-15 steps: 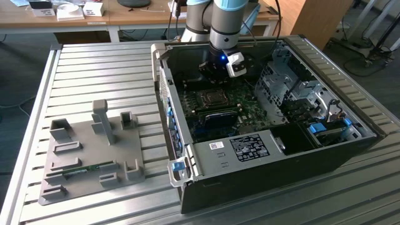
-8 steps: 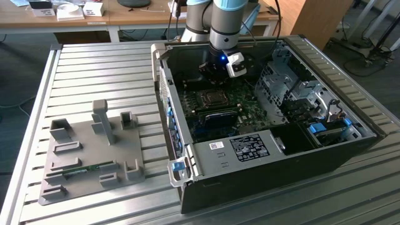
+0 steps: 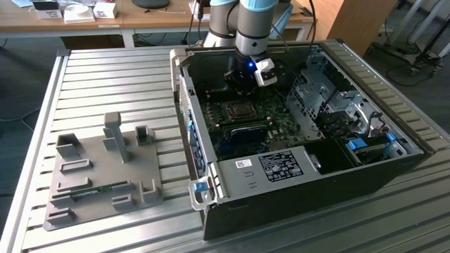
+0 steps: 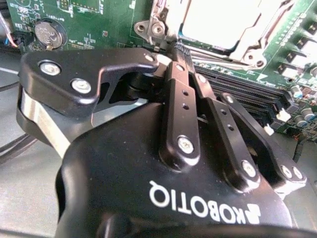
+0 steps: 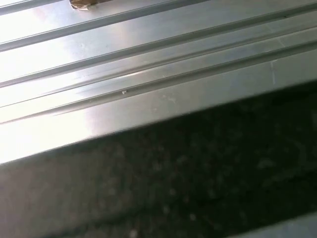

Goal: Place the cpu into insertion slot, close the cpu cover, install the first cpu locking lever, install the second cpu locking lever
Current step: 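Install the first cpu locking lever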

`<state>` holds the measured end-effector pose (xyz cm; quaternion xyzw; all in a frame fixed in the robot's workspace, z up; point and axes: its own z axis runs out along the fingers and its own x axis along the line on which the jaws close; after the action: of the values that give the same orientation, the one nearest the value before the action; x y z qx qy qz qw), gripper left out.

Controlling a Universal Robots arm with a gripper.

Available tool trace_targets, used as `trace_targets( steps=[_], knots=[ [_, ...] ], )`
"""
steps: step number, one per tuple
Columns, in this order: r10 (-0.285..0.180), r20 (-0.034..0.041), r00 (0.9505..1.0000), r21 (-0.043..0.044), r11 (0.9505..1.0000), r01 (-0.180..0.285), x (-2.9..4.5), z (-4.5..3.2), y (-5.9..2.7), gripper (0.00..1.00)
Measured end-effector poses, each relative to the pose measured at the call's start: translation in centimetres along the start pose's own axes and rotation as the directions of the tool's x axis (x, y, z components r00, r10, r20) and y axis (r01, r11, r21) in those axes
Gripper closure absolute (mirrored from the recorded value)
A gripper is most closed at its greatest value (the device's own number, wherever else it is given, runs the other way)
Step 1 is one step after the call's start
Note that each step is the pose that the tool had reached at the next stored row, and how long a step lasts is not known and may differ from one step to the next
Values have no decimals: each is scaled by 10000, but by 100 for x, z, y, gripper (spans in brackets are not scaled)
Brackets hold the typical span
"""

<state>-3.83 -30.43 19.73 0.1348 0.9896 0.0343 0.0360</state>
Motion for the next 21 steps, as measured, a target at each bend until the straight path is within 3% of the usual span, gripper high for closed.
trace_targets(
  steps=[21],
  knots=[
    [50, 0, 10000, -3, 10000, -50, 19, -43, 82, 89]
  ],
)
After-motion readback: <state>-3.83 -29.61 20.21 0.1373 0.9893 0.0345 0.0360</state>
